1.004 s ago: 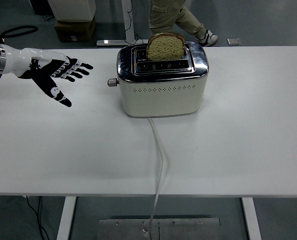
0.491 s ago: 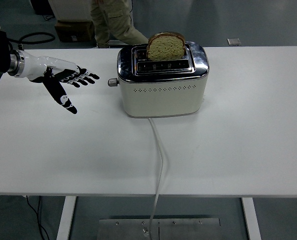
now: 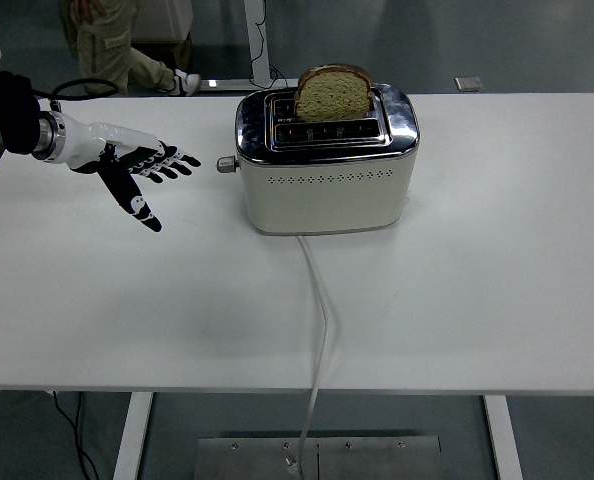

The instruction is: Press down toaster

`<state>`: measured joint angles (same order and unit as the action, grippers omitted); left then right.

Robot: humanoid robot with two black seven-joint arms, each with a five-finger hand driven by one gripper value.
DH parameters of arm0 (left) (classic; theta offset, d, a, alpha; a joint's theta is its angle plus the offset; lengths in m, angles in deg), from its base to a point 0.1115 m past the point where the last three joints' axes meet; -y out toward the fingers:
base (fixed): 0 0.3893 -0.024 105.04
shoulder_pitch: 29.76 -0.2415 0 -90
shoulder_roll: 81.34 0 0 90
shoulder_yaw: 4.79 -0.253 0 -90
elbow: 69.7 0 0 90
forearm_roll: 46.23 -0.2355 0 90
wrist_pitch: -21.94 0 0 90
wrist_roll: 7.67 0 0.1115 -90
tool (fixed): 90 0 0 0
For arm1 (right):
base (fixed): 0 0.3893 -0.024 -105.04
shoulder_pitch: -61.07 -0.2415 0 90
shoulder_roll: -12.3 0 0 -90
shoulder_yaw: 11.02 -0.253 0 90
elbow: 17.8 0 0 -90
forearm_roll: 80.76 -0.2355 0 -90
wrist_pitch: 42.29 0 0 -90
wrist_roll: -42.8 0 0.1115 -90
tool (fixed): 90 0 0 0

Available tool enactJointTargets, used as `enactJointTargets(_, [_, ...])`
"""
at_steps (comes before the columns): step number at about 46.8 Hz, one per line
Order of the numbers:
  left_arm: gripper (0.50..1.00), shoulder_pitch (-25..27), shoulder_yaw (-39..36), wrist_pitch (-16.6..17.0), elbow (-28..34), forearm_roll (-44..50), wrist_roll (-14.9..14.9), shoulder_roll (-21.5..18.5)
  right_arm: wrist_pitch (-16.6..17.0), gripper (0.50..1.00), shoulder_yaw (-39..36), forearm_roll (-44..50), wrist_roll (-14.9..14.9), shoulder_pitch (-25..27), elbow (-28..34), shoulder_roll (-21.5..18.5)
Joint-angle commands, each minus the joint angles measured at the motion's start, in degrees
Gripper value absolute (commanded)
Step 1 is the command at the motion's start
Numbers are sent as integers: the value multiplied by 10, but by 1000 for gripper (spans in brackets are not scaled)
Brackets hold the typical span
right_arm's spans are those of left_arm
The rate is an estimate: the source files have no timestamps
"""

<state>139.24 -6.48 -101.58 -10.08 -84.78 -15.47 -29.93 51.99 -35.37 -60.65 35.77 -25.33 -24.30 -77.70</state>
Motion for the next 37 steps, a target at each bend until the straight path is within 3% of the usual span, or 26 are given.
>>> enactJointTargets(1, [1000, 2, 0, 0, -5, 0, 1, 7, -1, 1000, 0, 0, 0, 0, 0, 0])
enactJointTargets(21, [1000, 5, 1, 2, -28, 0, 1, 43, -1, 1000, 0, 0, 0, 0, 0, 0])
enactJointTargets(37, [1000, 5, 1, 6, -28, 1, 1, 47, -1, 1000, 0, 0, 0, 0, 0, 0])
